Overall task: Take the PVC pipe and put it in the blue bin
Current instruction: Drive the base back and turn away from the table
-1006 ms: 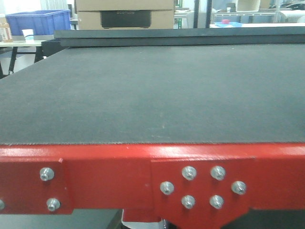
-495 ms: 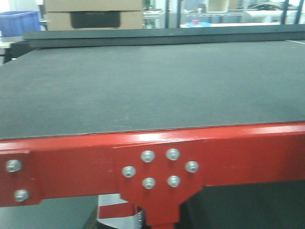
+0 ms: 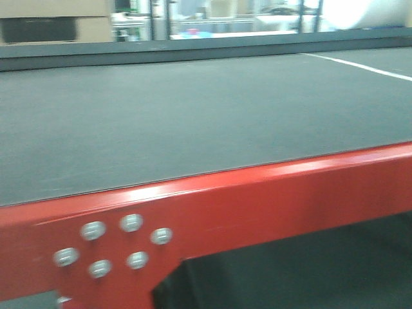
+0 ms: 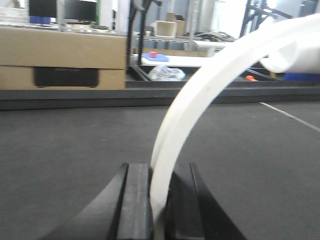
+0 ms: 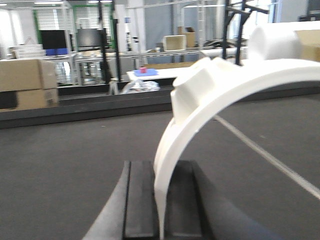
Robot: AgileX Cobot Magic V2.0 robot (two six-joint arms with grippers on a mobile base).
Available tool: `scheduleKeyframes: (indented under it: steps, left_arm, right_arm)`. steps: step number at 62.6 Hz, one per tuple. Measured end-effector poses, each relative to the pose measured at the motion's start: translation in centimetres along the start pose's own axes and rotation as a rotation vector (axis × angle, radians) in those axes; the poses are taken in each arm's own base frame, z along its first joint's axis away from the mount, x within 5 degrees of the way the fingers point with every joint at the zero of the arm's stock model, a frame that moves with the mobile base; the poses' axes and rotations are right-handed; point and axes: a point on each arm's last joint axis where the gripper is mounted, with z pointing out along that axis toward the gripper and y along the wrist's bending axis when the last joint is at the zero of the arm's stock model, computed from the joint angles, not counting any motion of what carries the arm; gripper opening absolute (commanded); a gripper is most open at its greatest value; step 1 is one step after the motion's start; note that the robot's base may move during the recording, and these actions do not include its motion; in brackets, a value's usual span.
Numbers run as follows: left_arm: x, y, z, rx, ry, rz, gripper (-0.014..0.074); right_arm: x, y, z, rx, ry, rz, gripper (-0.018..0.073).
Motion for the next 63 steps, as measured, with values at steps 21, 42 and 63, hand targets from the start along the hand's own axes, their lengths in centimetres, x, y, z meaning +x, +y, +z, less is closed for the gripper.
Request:
scheduleKeyframes:
  steps: [21, 42, 63]
  left_arm:
    - [0.00, 0.00, 0.00, 0.000, 0.000, 0.000, -0.0111]
    - [0.00, 0.00, 0.00, 0.000, 0.000, 0.000, -0.0111]
    - [0.00, 0.00, 0.00, 0.000, 0.000, 0.000, -0.0111]
  right_arm:
    - [0.00, 0.00, 0.00, 0.000, 0.000, 0.000, -0.0160]
    - [0.00, 0.00, 0.00, 0.000, 0.000, 0.000, -0.0160]
    - [0.00, 0.00, 0.00, 0.000, 0.000, 0.000, -0.0160]
